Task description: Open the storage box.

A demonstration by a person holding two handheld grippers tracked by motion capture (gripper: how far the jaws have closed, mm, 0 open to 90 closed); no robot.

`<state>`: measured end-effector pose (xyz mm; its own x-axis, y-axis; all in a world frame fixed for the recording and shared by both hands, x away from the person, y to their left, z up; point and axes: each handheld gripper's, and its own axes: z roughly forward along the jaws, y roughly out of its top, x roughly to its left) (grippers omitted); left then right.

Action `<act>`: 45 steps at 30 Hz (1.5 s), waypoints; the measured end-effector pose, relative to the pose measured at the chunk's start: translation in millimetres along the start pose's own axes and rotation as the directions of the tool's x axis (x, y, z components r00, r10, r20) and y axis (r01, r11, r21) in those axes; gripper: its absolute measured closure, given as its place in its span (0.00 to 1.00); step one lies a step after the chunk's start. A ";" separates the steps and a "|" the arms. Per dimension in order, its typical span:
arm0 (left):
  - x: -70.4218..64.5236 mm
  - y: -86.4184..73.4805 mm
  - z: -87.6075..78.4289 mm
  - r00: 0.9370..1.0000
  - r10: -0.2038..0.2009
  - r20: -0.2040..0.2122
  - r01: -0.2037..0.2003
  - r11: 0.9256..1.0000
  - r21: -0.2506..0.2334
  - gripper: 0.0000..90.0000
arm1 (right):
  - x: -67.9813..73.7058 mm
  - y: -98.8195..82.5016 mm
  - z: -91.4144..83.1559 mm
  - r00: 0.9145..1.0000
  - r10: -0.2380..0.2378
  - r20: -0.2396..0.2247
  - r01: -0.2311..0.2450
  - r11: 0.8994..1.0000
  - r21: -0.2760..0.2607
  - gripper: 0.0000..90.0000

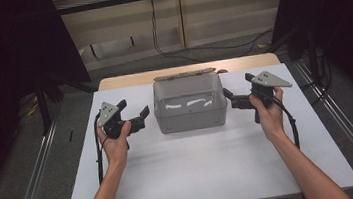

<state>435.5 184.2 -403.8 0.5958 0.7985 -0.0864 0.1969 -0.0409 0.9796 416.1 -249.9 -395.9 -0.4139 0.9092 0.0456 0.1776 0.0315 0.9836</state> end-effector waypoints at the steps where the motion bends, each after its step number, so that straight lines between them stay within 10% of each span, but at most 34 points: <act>1: -1.5 -2.8 -6.2 1.000 0.011 0.003 -0.011 1.000 0.002 0.09 | 1.3 -1.1 -2.5 1.000 -0.007 -0.004 0.007 1.000 0.004 0.02; 29: -32.9 -38.9 -96.9 0.999 0.013 -0.031 -0.013 1.000 0.005 0.05 | 8.3 -39.0 -100.8 0.996 0.040 0.082 -0.039 0.999 -0.015 0.02; 45: -41.0 -55.5 -137.2 0.993 -0.026 -0.115 0.028 0.999 0.019 0.05 | 12.6 -57.2 -157.4 0.986 -0.015 0.168 0.015 1.000 0.002 0.00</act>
<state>293.2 236.2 -429.7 0.4967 0.8632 -0.0900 0.2281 -0.0297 0.9732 260.2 -305.7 -424.1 -0.2610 0.9653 0.0005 0.1726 0.0462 0.9839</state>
